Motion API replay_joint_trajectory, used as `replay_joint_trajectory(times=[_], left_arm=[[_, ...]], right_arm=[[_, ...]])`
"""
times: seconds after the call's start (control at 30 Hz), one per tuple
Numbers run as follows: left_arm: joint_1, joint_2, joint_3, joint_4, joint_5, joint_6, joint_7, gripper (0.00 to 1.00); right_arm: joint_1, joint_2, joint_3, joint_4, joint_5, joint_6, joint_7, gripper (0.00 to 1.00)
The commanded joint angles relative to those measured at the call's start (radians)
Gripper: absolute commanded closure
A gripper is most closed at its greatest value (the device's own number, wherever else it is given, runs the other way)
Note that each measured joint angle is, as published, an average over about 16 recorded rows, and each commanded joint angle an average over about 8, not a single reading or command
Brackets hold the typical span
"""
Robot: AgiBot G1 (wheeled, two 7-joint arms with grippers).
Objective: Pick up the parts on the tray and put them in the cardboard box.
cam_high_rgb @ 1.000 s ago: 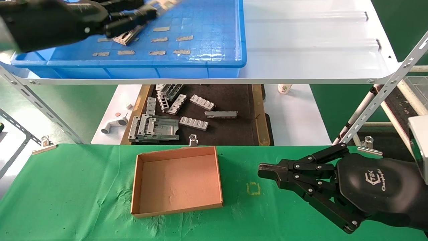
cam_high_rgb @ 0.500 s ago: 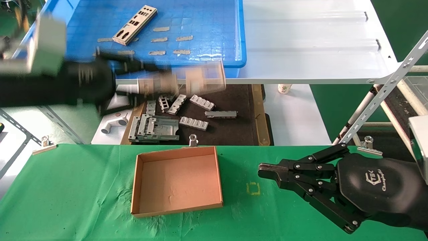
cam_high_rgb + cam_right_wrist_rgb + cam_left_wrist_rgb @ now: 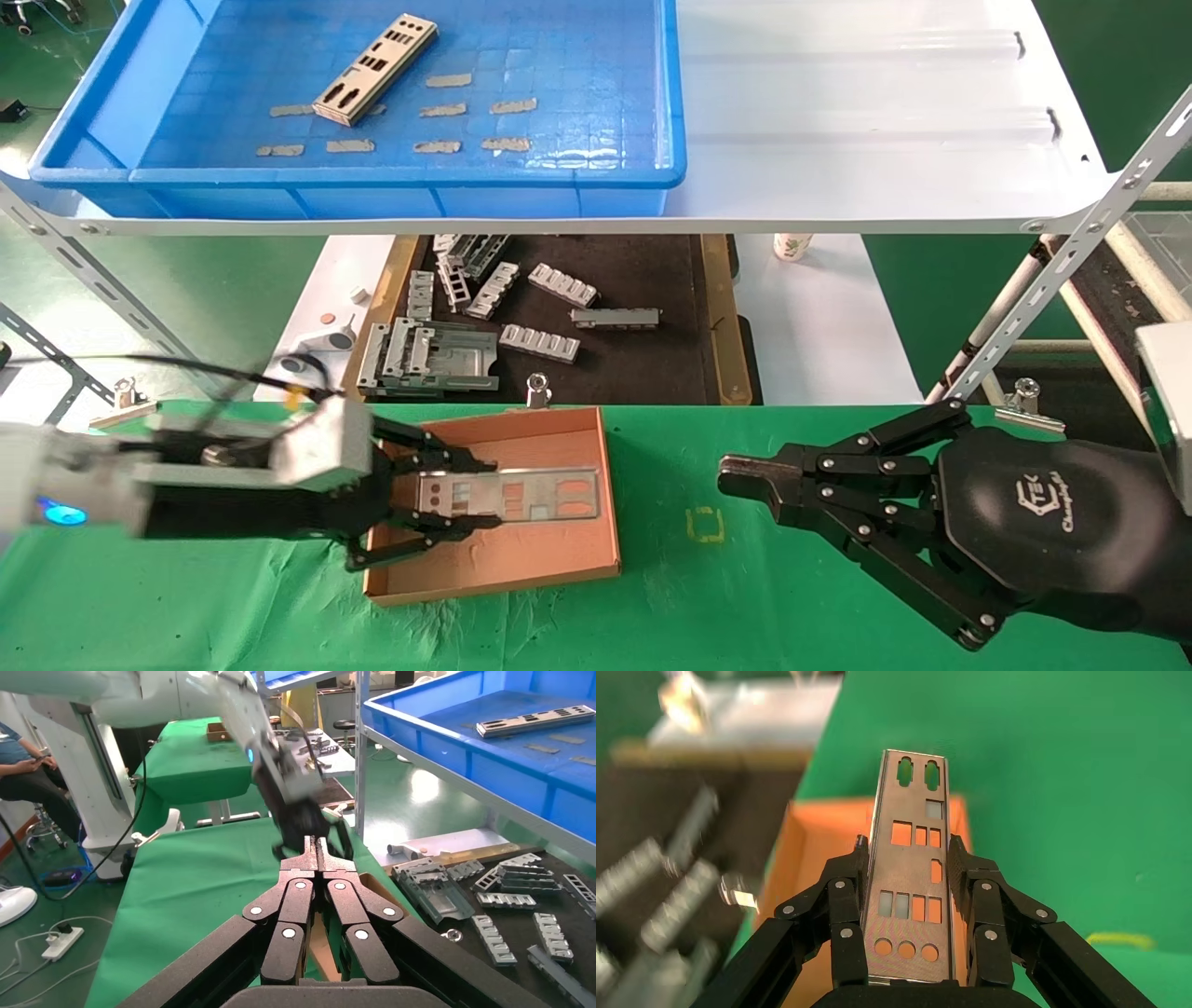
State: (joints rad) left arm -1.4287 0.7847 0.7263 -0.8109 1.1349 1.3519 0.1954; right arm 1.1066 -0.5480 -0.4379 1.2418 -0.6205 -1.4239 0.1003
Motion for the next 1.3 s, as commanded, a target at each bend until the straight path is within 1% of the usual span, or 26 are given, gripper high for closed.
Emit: replay_joint_trajectory(times=[0.03,0.27,0.53,0.57,0.6,0.8,0.83,0.87,1.3], left_arm=[[0.036,0.013,0.014,-0.002,0.030,-0.059,-0.012,1.00],[0.077,0.053,0.037,0.008,0.080,-0.153,-0.024,1.00],[0.089,0.095,0.041,0.064,0.100,-0.225,-0.030,1.00],[0.089,0.100,0.041,0.074,0.100,-0.231,-0.030,0.96],[0.089,0.105,0.041,0.083,0.101,-0.235,-0.029,0.87],[0.084,0.131,0.044,0.136,0.103,-0.236,-0.020,0.13],[0.082,0.134,0.045,0.143,0.103,-0.234,-0.016,0.04],[0.080,0.137,0.045,0.149,0.103,-0.233,-0.013,0.00],[0.056,0.153,0.038,0.205,0.090,-0.200,0.037,0.00]], right_arm=[[0.000,0.000,0.000,0.000,0.000,0.000,0.000,1.00],[0.000,0.000,0.000,0.000,0.000,0.000,0.000,1.00],[0.000,0.000,0.000,0.000,0.000,0.000,0.000,1.00],[0.000,0.000,0.000,0.000,0.000,0.000,0.000,1.00],[0.000,0.000,0.000,0.000,0.000,0.000,0.000,1.00],[0.000,0.000,0.000,0.000,0.000,0.000,0.000,1.00],[0.000,0.000,0.000,0.000,0.000,0.000,0.000,1.00],[0.000,0.000,0.000,0.000,0.000,0.000,0.000,1.00],[0.000,0.000,0.000,0.000,0.000,0.000,0.000,1.00]])
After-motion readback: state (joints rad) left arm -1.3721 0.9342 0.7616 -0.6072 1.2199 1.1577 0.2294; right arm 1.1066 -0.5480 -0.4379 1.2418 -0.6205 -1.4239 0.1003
